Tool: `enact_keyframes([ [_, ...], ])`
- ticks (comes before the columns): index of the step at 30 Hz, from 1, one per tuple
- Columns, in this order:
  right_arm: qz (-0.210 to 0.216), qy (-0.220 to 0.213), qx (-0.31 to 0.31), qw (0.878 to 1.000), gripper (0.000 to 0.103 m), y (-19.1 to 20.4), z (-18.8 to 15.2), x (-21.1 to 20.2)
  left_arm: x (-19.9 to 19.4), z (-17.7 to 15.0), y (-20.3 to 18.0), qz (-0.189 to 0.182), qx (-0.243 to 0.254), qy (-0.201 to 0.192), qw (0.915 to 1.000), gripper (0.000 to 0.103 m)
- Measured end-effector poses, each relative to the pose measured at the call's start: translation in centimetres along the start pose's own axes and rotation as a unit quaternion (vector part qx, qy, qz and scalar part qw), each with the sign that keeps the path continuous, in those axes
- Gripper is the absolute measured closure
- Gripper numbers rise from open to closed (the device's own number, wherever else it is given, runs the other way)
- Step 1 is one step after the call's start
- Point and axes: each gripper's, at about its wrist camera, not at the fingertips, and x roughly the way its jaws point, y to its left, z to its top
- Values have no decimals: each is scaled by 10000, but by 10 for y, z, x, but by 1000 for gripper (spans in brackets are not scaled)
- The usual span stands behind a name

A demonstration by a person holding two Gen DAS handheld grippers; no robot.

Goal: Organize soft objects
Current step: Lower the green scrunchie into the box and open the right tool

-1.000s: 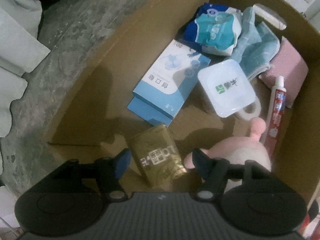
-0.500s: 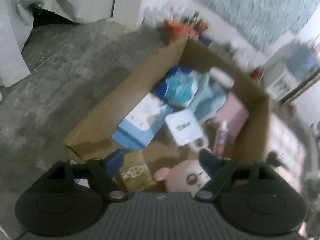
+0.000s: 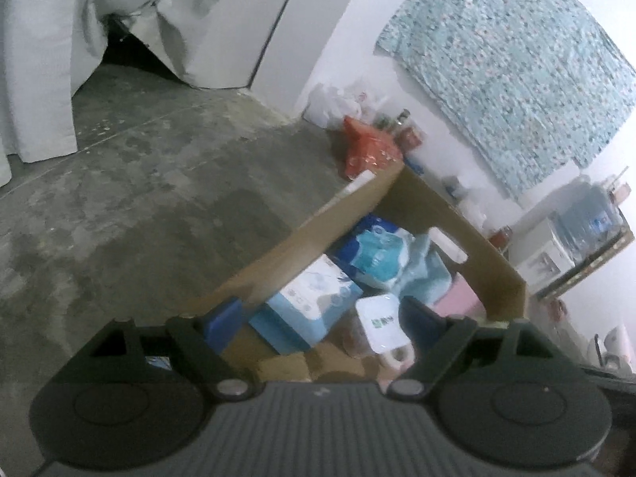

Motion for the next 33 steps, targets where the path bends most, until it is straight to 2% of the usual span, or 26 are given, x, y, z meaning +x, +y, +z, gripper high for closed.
enact_keyframes([
  [4, -146, 663, -574, 9960, 92, 12, 7, 65, 3, 4, 12, 22, -105, -17, 9999, 16],
  [9, -573, 1271, -1158, 9834, 91, 21, 0, 128, 5, 7, 22, 40, -197, -50, 9998, 16],
  [12, -810, 1483, -1437, 9751, 90, 22, -6, 152, 5, 7, 23, 51, -176, -55, 9998, 16],
  [17, -1210, 1534, -1853, 9631, 86, 25, -17, 172, 6, 7, 26, 29, -196, -28, 9998, 16],
  [21, -1290, 1568, -1941, 9597, 70, 24, -19, 178, 6, 8, 28, 34, -178, -43, 9998, 16],
  [22, -1271, 1547, -1914, 9609, 69, 24, -18, 177, 6, 8, 29, 33, -175, -55, 9998, 16],
  [24, -1224, 1415, -1846, 9649, 56, 26, -15, 168, 4, 7, 30, 38, -171, -77, 9998, 16],
  [26, -1166, 1166, -1786, 9700, 50, 30, -11, 152, 0, 6, 29, 30, -181, -100, 9998, 16],
  [29, -1105, 782, -1687, 9763, 50, 33, -7, 124, -5, 4, 30, -5, -210, -131, 9997, 16],
  [33, -1049, 806, -1424, 9809, 51, 26, -8, 107, -12, 2, 29, -42, -193, -167, 9997, 16],
])
